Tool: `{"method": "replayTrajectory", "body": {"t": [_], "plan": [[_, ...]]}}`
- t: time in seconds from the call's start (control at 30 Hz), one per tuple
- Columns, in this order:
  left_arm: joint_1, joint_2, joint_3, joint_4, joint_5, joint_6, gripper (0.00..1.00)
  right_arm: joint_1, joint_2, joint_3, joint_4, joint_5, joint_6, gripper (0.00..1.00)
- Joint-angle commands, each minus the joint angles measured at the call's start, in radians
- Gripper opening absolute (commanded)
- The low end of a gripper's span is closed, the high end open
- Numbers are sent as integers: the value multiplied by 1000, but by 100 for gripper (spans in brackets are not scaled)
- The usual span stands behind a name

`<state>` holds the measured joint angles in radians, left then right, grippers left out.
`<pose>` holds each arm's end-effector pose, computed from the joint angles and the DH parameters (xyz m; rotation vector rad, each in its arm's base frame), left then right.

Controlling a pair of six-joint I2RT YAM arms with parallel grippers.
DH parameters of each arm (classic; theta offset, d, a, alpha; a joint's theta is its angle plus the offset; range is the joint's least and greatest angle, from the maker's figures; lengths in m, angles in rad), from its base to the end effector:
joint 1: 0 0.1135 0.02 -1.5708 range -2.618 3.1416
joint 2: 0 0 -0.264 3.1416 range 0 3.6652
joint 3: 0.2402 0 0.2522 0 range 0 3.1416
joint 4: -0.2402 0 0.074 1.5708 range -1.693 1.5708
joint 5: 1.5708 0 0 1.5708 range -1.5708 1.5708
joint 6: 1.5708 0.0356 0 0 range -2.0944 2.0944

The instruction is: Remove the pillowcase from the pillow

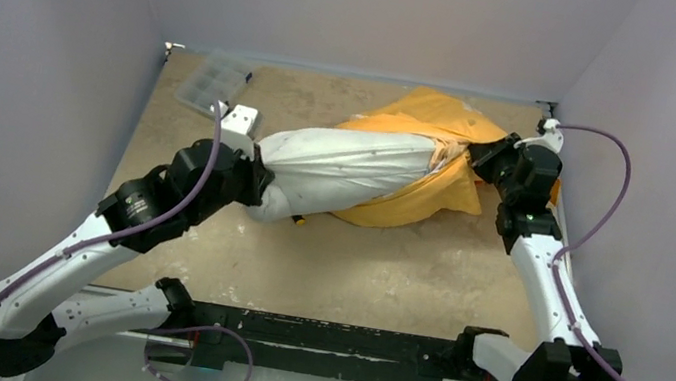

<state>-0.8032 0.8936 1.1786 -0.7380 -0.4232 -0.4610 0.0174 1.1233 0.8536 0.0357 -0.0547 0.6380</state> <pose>0.1275 -0.1111 0.3991 0.0752 2.0008 -0.3894 0.2643 0.0065 0.3187 0.5223 1.7586 0.5137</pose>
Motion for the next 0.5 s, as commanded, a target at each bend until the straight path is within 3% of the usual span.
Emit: {"method": "replayTrajectory", "body": {"t": [0.0,0.1,0.17,0.23,0.27,0.33,0.47], "plan": [[24,-108,-132,55,222,-51,14,-68,-16,24,64,58,-123,0],[24,-97,-228,138,409,-89,48,-68,-68,-3,67,9,-154,14],[24,-86,-217,145,418,-97,65,-68,-110,-2,57,9,-180,32],[24,-64,-171,147,419,-82,81,-68,-135,18,32,15,-194,56],[24,-46,-136,147,445,-66,84,-68,-146,33,19,20,-199,70],[24,10,-59,144,467,-46,86,-68,-165,59,2,28,-201,85],[24,120,67,136,430,-13,88,-67,-188,88,-8,1,-199,99]]}}
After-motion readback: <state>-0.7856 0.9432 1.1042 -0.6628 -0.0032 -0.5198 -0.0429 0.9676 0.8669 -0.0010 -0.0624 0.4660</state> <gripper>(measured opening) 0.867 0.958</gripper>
